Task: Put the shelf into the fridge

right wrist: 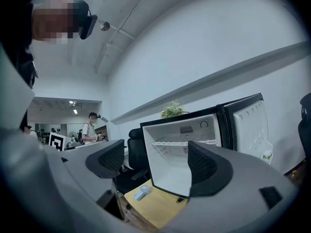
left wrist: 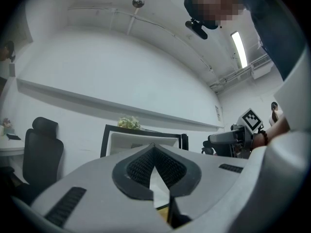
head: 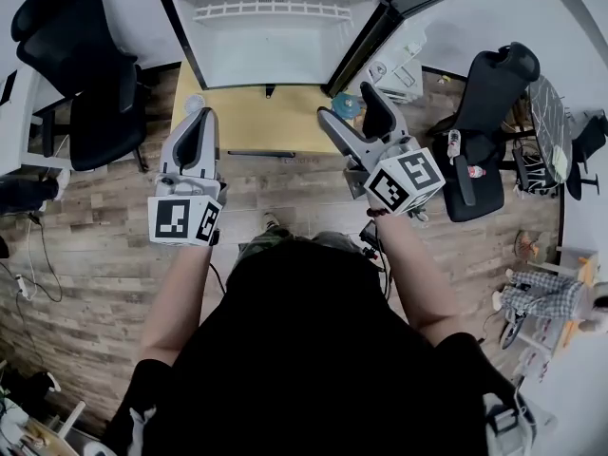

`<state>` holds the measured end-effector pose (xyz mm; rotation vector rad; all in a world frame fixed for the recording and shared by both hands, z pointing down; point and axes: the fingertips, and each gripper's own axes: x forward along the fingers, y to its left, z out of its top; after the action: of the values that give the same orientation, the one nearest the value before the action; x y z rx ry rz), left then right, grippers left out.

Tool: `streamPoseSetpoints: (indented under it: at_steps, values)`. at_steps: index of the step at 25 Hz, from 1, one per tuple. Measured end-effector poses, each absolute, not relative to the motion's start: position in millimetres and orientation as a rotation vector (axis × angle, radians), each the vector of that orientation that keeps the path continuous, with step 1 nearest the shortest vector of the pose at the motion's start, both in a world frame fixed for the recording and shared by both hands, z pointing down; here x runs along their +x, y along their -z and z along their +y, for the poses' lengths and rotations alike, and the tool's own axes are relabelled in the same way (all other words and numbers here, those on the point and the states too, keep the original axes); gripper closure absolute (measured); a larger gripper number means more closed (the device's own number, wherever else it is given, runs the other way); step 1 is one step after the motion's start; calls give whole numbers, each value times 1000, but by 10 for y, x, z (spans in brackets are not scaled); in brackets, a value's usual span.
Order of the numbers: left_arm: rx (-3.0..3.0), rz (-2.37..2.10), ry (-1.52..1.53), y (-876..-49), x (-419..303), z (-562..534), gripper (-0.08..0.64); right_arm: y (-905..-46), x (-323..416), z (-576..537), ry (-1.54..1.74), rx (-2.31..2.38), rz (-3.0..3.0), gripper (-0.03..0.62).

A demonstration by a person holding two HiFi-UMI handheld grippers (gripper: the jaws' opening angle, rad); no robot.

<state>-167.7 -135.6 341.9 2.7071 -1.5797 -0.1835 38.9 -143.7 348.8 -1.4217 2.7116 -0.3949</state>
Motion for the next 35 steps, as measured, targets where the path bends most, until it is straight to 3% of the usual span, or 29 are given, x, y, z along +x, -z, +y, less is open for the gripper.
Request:
streamPoseSetpoints:
  at_steps: [35]
  values:
    - [2688,-1602,92,-3564,-1531,-1995,541,-3703,20,-2568,583,-1270,2670,204]
